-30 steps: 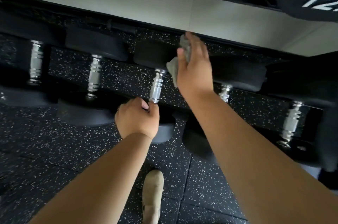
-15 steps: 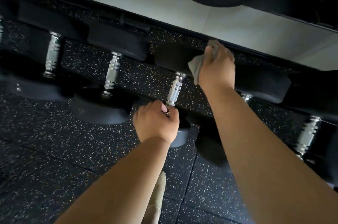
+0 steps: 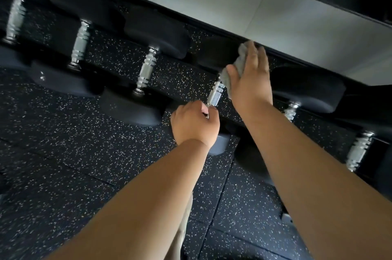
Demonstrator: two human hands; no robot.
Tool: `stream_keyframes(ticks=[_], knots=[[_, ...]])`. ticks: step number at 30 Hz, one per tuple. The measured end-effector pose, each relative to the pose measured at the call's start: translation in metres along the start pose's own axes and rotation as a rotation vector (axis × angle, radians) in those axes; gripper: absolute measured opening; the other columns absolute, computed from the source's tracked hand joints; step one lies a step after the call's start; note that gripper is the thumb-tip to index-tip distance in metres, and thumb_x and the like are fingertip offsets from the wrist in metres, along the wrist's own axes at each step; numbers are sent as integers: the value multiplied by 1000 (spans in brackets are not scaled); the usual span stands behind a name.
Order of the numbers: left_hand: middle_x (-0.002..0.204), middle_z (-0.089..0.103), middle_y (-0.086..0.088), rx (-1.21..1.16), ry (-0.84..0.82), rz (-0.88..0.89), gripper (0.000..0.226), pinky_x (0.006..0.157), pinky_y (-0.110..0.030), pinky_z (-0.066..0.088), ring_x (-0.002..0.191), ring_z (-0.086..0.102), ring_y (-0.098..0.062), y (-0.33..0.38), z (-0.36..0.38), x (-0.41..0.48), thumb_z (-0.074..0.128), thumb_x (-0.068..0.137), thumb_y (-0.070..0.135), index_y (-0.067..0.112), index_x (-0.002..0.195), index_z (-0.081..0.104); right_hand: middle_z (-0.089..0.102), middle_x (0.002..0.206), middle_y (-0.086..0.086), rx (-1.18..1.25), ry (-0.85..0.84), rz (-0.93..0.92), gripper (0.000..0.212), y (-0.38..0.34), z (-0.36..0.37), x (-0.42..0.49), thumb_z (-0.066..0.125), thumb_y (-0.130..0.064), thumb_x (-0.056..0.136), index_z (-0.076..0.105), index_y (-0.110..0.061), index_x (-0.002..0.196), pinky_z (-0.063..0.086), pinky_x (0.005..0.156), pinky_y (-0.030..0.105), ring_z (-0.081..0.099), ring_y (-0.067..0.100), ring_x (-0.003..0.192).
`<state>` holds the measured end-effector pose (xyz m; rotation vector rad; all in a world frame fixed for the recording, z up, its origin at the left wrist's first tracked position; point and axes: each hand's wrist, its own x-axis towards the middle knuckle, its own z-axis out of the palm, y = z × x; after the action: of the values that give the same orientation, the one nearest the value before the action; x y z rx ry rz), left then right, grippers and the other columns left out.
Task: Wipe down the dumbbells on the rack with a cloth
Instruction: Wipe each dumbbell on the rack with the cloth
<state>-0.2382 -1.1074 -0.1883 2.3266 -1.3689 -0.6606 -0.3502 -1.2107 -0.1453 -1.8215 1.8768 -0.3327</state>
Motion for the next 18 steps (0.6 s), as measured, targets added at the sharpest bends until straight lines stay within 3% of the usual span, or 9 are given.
stream_keyframes(ticks=[3, 5, 8, 10, 12, 14, 16, 18], knots=[[101, 70, 7, -241, -93, 48, 19, 100, -39, 45, 105, 58, -18, -8, -24, -6, 59, 101, 33, 21, 100, 74, 20, 168, 17, 218, 36, 261, 72, -9, 15, -26, 49, -31, 107, 9, -9, 164, 23, 124, 39, 24, 34, 153], [104, 67, 11, -254, -102, 181, 14, 103, -34, 44, 109, 55, -12, -27, -55, -7, 60, 100, 29, 21, 101, 72, 22, 162, 25, 204, -196, 383, 76, -22, 25, -33, 51, -27, 106, 5, -6, 163, 30, 117, 41, 27, 46, 148], [93, 67, 11, 53, -28, 427, 16, 99, -35, 47, 96, 59, -12, -69, -110, 29, 57, 98, 33, 24, 93, 70, 2, 164, 29, -181, -405, 345, 91, -41, 33, -21, 64, -23, 99, 2, 5, 160, 32, 117, 61, 16, 57, 148], [89, 66, 10, 293, -8, 445, 22, 95, -43, 51, 92, 61, -17, -98, -132, 69, 53, 98, 39, 26, 92, 69, -1, 165, 26, -167, -409, 273, 91, -35, 45, -10, 61, -26, 102, -3, 0, 161, 33, 118, 54, 17, 52, 150], [92, 67, 8, 415, -30, 420, 29, 95, -46, 51, 96, 61, -23, -115, -133, 99, 49, 96, 47, 26, 95, 69, 8, 162, 29, -168, -356, 295, 84, -34, 56, -4, 54, -26, 106, -5, -8, 163, 39, 114, 46, 27, 49, 146], [96, 68, 2, 446, -56, 430, 35, 91, -45, 48, 99, 60, -29, -124, -117, 109, 50, 94, 52, 23, 99, 68, 33, 152, 28, -86, -414, 315, 74, -21, 67, -18, 57, -33, 103, 18, -10, 161, 47, 101, 42, 46, 43, 134], [96, 68, -3, 494, -13, 434, 37, 88, -45, 44, 99, 58, -33, -129, -105, 110, 51, 93, 54, 21, 99, 68, 60, 124, 16, -49, -478, 357, 55, -10, 72, -32, 57, -46, 101, 48, -6, 138, 49, 87, 37, 61, 33, 112], [93, 68, -4, 491, 33, 431, 37, 84, -46, 42, 96, 58, -34, -132, -103, 108, 51, 92, 53, 19, 98, 67, 61, 94, 2, -8, -568, 392, 21, -5, 71, -35, 48, -31, 107, 55, -12, 107, 46, 79, 31, 61, 25, 89]])
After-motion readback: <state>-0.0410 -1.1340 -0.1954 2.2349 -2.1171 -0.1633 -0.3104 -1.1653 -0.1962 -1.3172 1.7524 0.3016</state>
